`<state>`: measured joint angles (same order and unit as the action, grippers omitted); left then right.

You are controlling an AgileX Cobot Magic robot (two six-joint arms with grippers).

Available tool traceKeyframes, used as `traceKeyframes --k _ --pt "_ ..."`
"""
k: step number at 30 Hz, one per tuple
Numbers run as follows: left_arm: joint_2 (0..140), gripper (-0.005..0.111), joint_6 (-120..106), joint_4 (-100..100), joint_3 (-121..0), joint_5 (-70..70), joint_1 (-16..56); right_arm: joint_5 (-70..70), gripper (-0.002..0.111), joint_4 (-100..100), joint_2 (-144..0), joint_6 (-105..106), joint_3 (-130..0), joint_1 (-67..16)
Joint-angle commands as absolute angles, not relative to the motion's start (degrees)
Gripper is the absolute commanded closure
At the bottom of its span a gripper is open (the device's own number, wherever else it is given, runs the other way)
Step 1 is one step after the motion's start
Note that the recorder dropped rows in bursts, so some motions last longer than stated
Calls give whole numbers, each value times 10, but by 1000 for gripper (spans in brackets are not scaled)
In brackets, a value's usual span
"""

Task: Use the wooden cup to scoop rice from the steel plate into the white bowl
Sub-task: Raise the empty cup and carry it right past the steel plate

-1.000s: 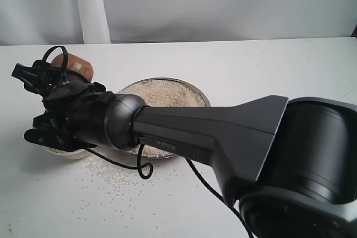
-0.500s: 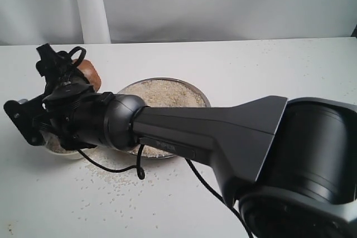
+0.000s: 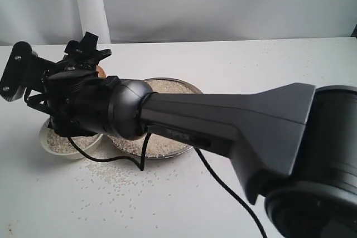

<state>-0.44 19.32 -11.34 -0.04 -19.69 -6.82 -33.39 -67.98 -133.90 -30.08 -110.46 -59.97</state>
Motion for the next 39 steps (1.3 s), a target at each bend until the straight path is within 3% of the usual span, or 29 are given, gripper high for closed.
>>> traceKeyframes --k 1,11,22,26,39 --pt "0 107 194 -111 0 -193 -68 -319 108 -685 -1292 -370 -1055 -599" --pt "0 107 194 -111 0 -193 -68 -124 108 -649 -1146 -518 -861 -556" --pt "0 107 194 -111 0 -193 -68 251 108 -285 -954 -153 -591 -364" --pt "0 107 194 -111 0 -193 -68 290 108 -259 -929 -141 -529 -296" --pt "0 107 194 -111 0 -193 -68 531 108 0 -938 52 -367 -232"
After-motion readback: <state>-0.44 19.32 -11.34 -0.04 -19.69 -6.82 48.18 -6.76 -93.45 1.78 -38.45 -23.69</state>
